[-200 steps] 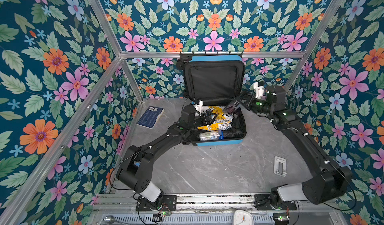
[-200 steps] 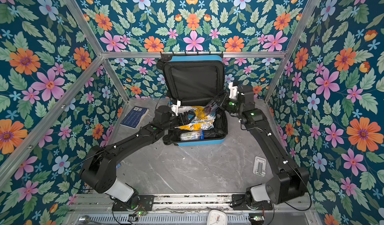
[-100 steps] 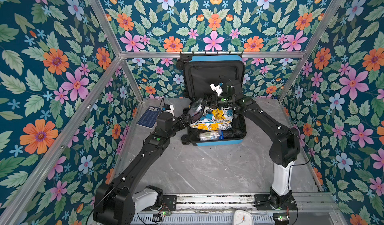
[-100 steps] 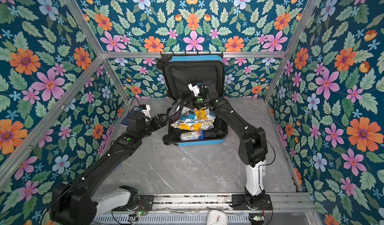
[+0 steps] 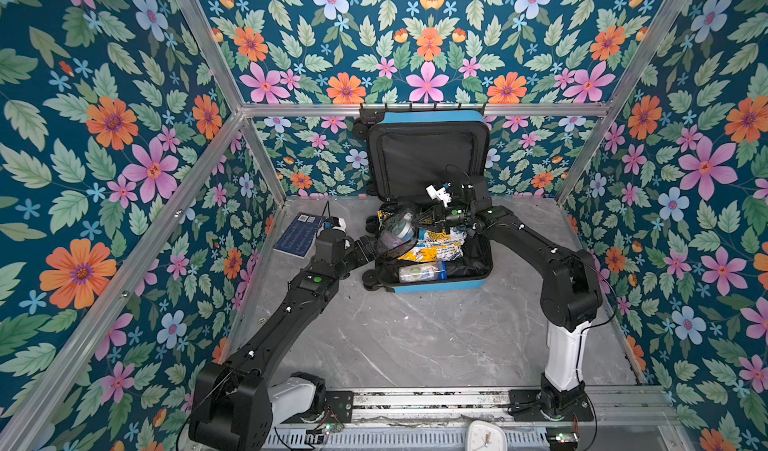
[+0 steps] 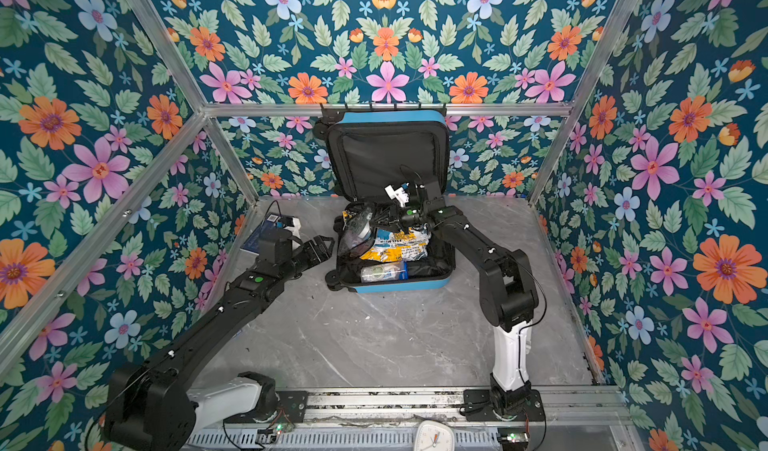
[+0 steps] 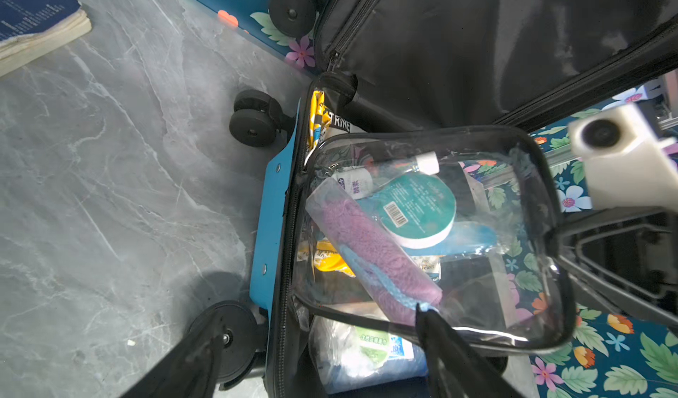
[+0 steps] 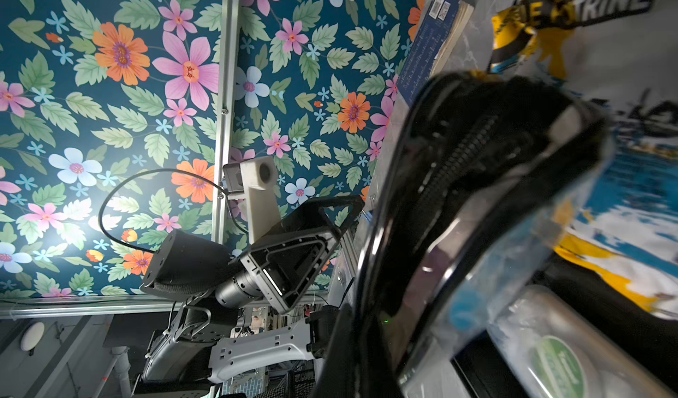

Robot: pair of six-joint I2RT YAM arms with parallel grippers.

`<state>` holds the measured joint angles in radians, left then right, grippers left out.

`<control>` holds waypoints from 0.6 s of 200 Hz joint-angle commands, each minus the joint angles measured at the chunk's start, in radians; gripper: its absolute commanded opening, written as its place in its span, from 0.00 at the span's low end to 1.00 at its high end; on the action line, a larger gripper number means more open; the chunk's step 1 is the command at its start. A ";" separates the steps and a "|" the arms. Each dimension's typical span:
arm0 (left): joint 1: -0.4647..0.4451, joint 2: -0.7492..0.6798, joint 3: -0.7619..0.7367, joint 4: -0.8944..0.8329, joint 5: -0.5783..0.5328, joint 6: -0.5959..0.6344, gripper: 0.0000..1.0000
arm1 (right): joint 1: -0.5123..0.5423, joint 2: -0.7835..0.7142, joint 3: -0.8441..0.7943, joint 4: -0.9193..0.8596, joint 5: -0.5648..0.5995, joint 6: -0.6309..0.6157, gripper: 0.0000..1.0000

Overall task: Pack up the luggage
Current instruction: 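Lift the pouch with the right gripper and carry it over the suitcase, then lower the pouch onto the pillow with the right gripper while the left gripper presses it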

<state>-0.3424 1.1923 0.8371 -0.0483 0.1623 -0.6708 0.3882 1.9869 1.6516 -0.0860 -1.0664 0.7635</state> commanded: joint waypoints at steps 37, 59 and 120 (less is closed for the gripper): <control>-0.002 0.034 0.013 0.031 0.032 0.001 0.84 | -0.064 0.034 -0.106 0.081 -0.049 -0.023 0.00; -0.001 0.047 0.016 0.032 0.037 0.000 0.84 | -0.072 0.038 -0.141 0.074 -0.032 -0.044 0.00; -0.008 0.104 0.044 0.041 0.064 0.004 0.82 | -0.111 0.031 -0.221 0.045 0.035 -0.078 0.00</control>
<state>-0.3462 1.2800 0.8703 -0.0376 0.2085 -0.6735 0.2890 2.0224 1.4429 -0.0490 -1.0668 0.7250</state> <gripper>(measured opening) 0.826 0.052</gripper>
